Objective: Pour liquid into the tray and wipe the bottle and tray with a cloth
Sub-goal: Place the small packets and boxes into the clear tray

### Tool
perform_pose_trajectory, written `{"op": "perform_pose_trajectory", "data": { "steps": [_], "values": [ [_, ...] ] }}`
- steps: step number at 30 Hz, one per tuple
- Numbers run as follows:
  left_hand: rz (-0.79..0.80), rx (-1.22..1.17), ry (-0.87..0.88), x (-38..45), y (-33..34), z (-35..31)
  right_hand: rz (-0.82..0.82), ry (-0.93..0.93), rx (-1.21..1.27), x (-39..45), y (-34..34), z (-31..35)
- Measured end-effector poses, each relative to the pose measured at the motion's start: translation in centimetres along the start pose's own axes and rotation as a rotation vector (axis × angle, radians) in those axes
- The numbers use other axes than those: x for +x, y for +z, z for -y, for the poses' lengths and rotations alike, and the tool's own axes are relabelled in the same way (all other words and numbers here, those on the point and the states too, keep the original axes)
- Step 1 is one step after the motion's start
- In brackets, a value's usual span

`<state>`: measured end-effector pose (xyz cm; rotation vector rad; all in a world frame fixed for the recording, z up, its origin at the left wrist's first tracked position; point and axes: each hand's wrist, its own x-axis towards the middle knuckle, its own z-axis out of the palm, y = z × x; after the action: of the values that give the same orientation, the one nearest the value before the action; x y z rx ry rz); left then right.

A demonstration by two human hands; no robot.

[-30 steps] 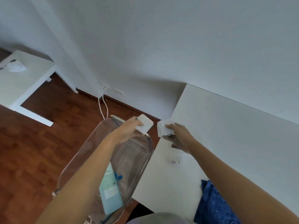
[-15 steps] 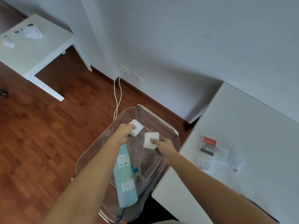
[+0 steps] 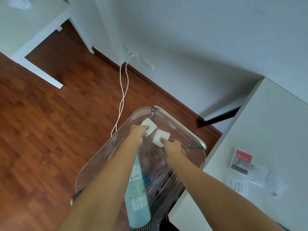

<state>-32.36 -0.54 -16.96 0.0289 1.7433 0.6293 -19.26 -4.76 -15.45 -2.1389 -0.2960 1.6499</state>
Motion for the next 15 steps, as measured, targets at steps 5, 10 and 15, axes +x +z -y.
{"op": "perform_pose_trajectory", "data": {
  "steps": [5, 10, 15],
  "values": [
    [-0.191, 0.052, 0.026, 0.3, 0.9, 0.3, -0.073, -0.045, 0.028, -0.2, 1.5, 0.2],
    [-0.211, 0.004, 0.072, 0.1, 1.3, 0.7, -0.088, -0.065, -0.002, -0.5, 2.2, 0.4],
    [-0.171, 0.030, 0.146, -0.4, 1.0, 0.6, -0.014, -0.087, -0.040, -1.1, 1.8, 0.7]
  ]
}}
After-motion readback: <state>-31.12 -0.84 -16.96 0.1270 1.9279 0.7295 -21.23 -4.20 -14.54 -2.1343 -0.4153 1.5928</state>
